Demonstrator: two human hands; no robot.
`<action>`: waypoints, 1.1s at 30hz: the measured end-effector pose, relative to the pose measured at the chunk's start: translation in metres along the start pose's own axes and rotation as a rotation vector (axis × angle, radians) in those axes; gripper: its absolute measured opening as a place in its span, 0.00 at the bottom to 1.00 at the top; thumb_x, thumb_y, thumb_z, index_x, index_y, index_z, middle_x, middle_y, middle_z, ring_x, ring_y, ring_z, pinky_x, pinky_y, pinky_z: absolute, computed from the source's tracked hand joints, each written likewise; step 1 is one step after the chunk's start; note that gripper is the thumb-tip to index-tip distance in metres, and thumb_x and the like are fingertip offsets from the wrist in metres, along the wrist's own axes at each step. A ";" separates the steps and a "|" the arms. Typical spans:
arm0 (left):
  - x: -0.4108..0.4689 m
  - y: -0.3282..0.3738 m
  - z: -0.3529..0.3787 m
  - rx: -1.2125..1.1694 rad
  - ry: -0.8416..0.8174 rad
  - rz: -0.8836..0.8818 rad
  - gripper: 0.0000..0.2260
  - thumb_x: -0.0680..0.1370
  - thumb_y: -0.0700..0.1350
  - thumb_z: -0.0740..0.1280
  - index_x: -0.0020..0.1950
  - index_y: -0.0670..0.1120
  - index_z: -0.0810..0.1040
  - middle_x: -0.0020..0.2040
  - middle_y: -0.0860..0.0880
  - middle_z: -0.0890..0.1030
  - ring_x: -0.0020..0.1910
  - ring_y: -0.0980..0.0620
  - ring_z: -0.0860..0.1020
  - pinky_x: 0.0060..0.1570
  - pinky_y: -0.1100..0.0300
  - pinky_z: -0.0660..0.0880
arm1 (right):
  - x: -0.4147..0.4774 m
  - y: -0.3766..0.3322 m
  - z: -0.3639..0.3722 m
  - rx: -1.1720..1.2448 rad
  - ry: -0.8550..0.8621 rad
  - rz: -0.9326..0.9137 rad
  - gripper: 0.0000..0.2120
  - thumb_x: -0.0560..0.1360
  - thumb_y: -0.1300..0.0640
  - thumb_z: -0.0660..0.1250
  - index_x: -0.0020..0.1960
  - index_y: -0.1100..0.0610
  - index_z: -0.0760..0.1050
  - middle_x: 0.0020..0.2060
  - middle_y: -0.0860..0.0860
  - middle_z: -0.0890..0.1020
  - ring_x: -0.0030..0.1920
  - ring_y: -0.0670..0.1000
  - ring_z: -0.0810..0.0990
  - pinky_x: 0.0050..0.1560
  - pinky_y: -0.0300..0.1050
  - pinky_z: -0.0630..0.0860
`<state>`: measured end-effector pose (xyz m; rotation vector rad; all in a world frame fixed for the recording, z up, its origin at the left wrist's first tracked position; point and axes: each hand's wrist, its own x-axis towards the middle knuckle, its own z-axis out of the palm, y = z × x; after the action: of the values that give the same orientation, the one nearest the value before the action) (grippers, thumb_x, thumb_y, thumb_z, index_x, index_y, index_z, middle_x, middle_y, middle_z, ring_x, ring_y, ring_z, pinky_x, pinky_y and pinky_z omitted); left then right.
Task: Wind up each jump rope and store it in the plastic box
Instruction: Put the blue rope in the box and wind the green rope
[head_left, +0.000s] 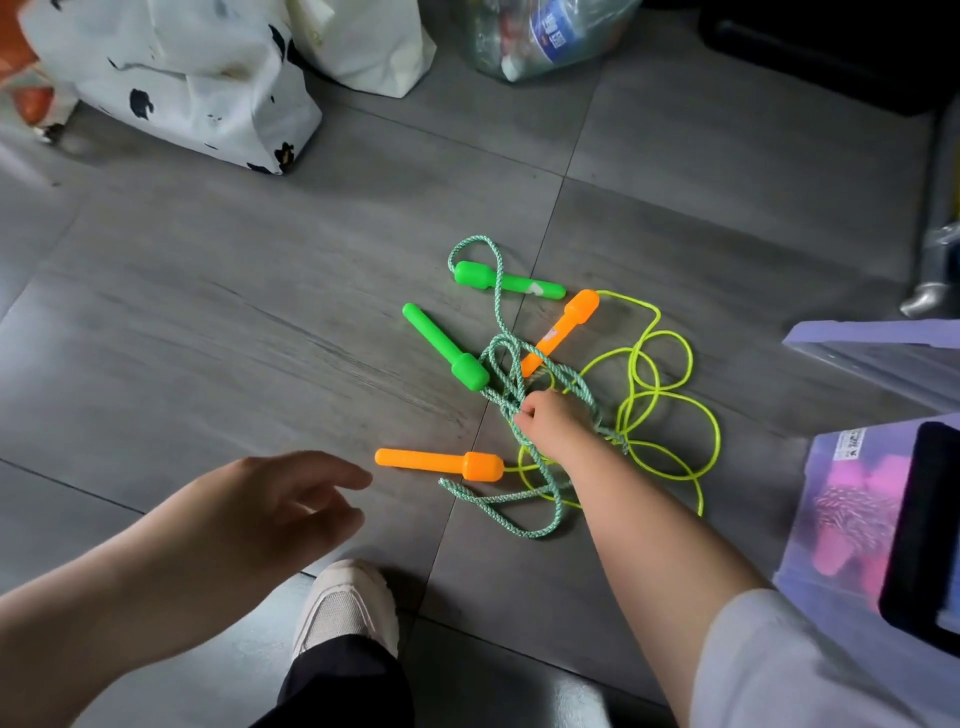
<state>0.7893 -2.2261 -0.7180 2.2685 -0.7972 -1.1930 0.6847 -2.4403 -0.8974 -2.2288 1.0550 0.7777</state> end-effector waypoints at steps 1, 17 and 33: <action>0.000 0.000 0.000 -0.006 -0.005 0.006 0.12 0.62 0.61 0.63 0.38 0.80 0.67 0.36 0.72 0.78 0.38 0.70 0.77 0.47 0.65 0.73 | -0.006 0.001 0.000 0.106 -0.022 -0.018 0.15 0.77 0.55 0.57 0.33 0.55 0.68 0.35 0.53 0.75 0.44 0.57 0.74 0.40 0.43 0.67; 0.017 0.052 0.021 -0.016 0.029 0.100 0.12 0.75 0.43 0.64 0.57 0.48 0.77 0.37 0.55 0.75 0.36 0.58 0.73 0.31 0.72 0.66 | -0.103 0.036 -0.039 0.249 0.063 -0.087 0.09 0.74 0.60 0.64 0.49 0.65 0.78 0.49 0.57 0.81 0.53 0.55 0.77 0.49 0.42 0.69; 0.044 0.013 0.002 0.073 0.019 -0.061 0.11 0.76 0.48 0.62 0.58 0.56 0.74 0.38 0.63 0.71 0.45 0.58 0.74 0.36 0.79 0.65 | 0.043 -0.030 -0.049 0.012 0.253 0.105 0.16 0.75 0.67 0.55 0.62 0.62 0.67 0.66 0.59 0.67 0.61 0.60 0.73 0.54 0.51 0.72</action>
<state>0.8038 -2.2649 -0.7368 2.3754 -0.7818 -1.1857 0.7444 -2.4788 -0.8864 -2.3209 1.3003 0.5386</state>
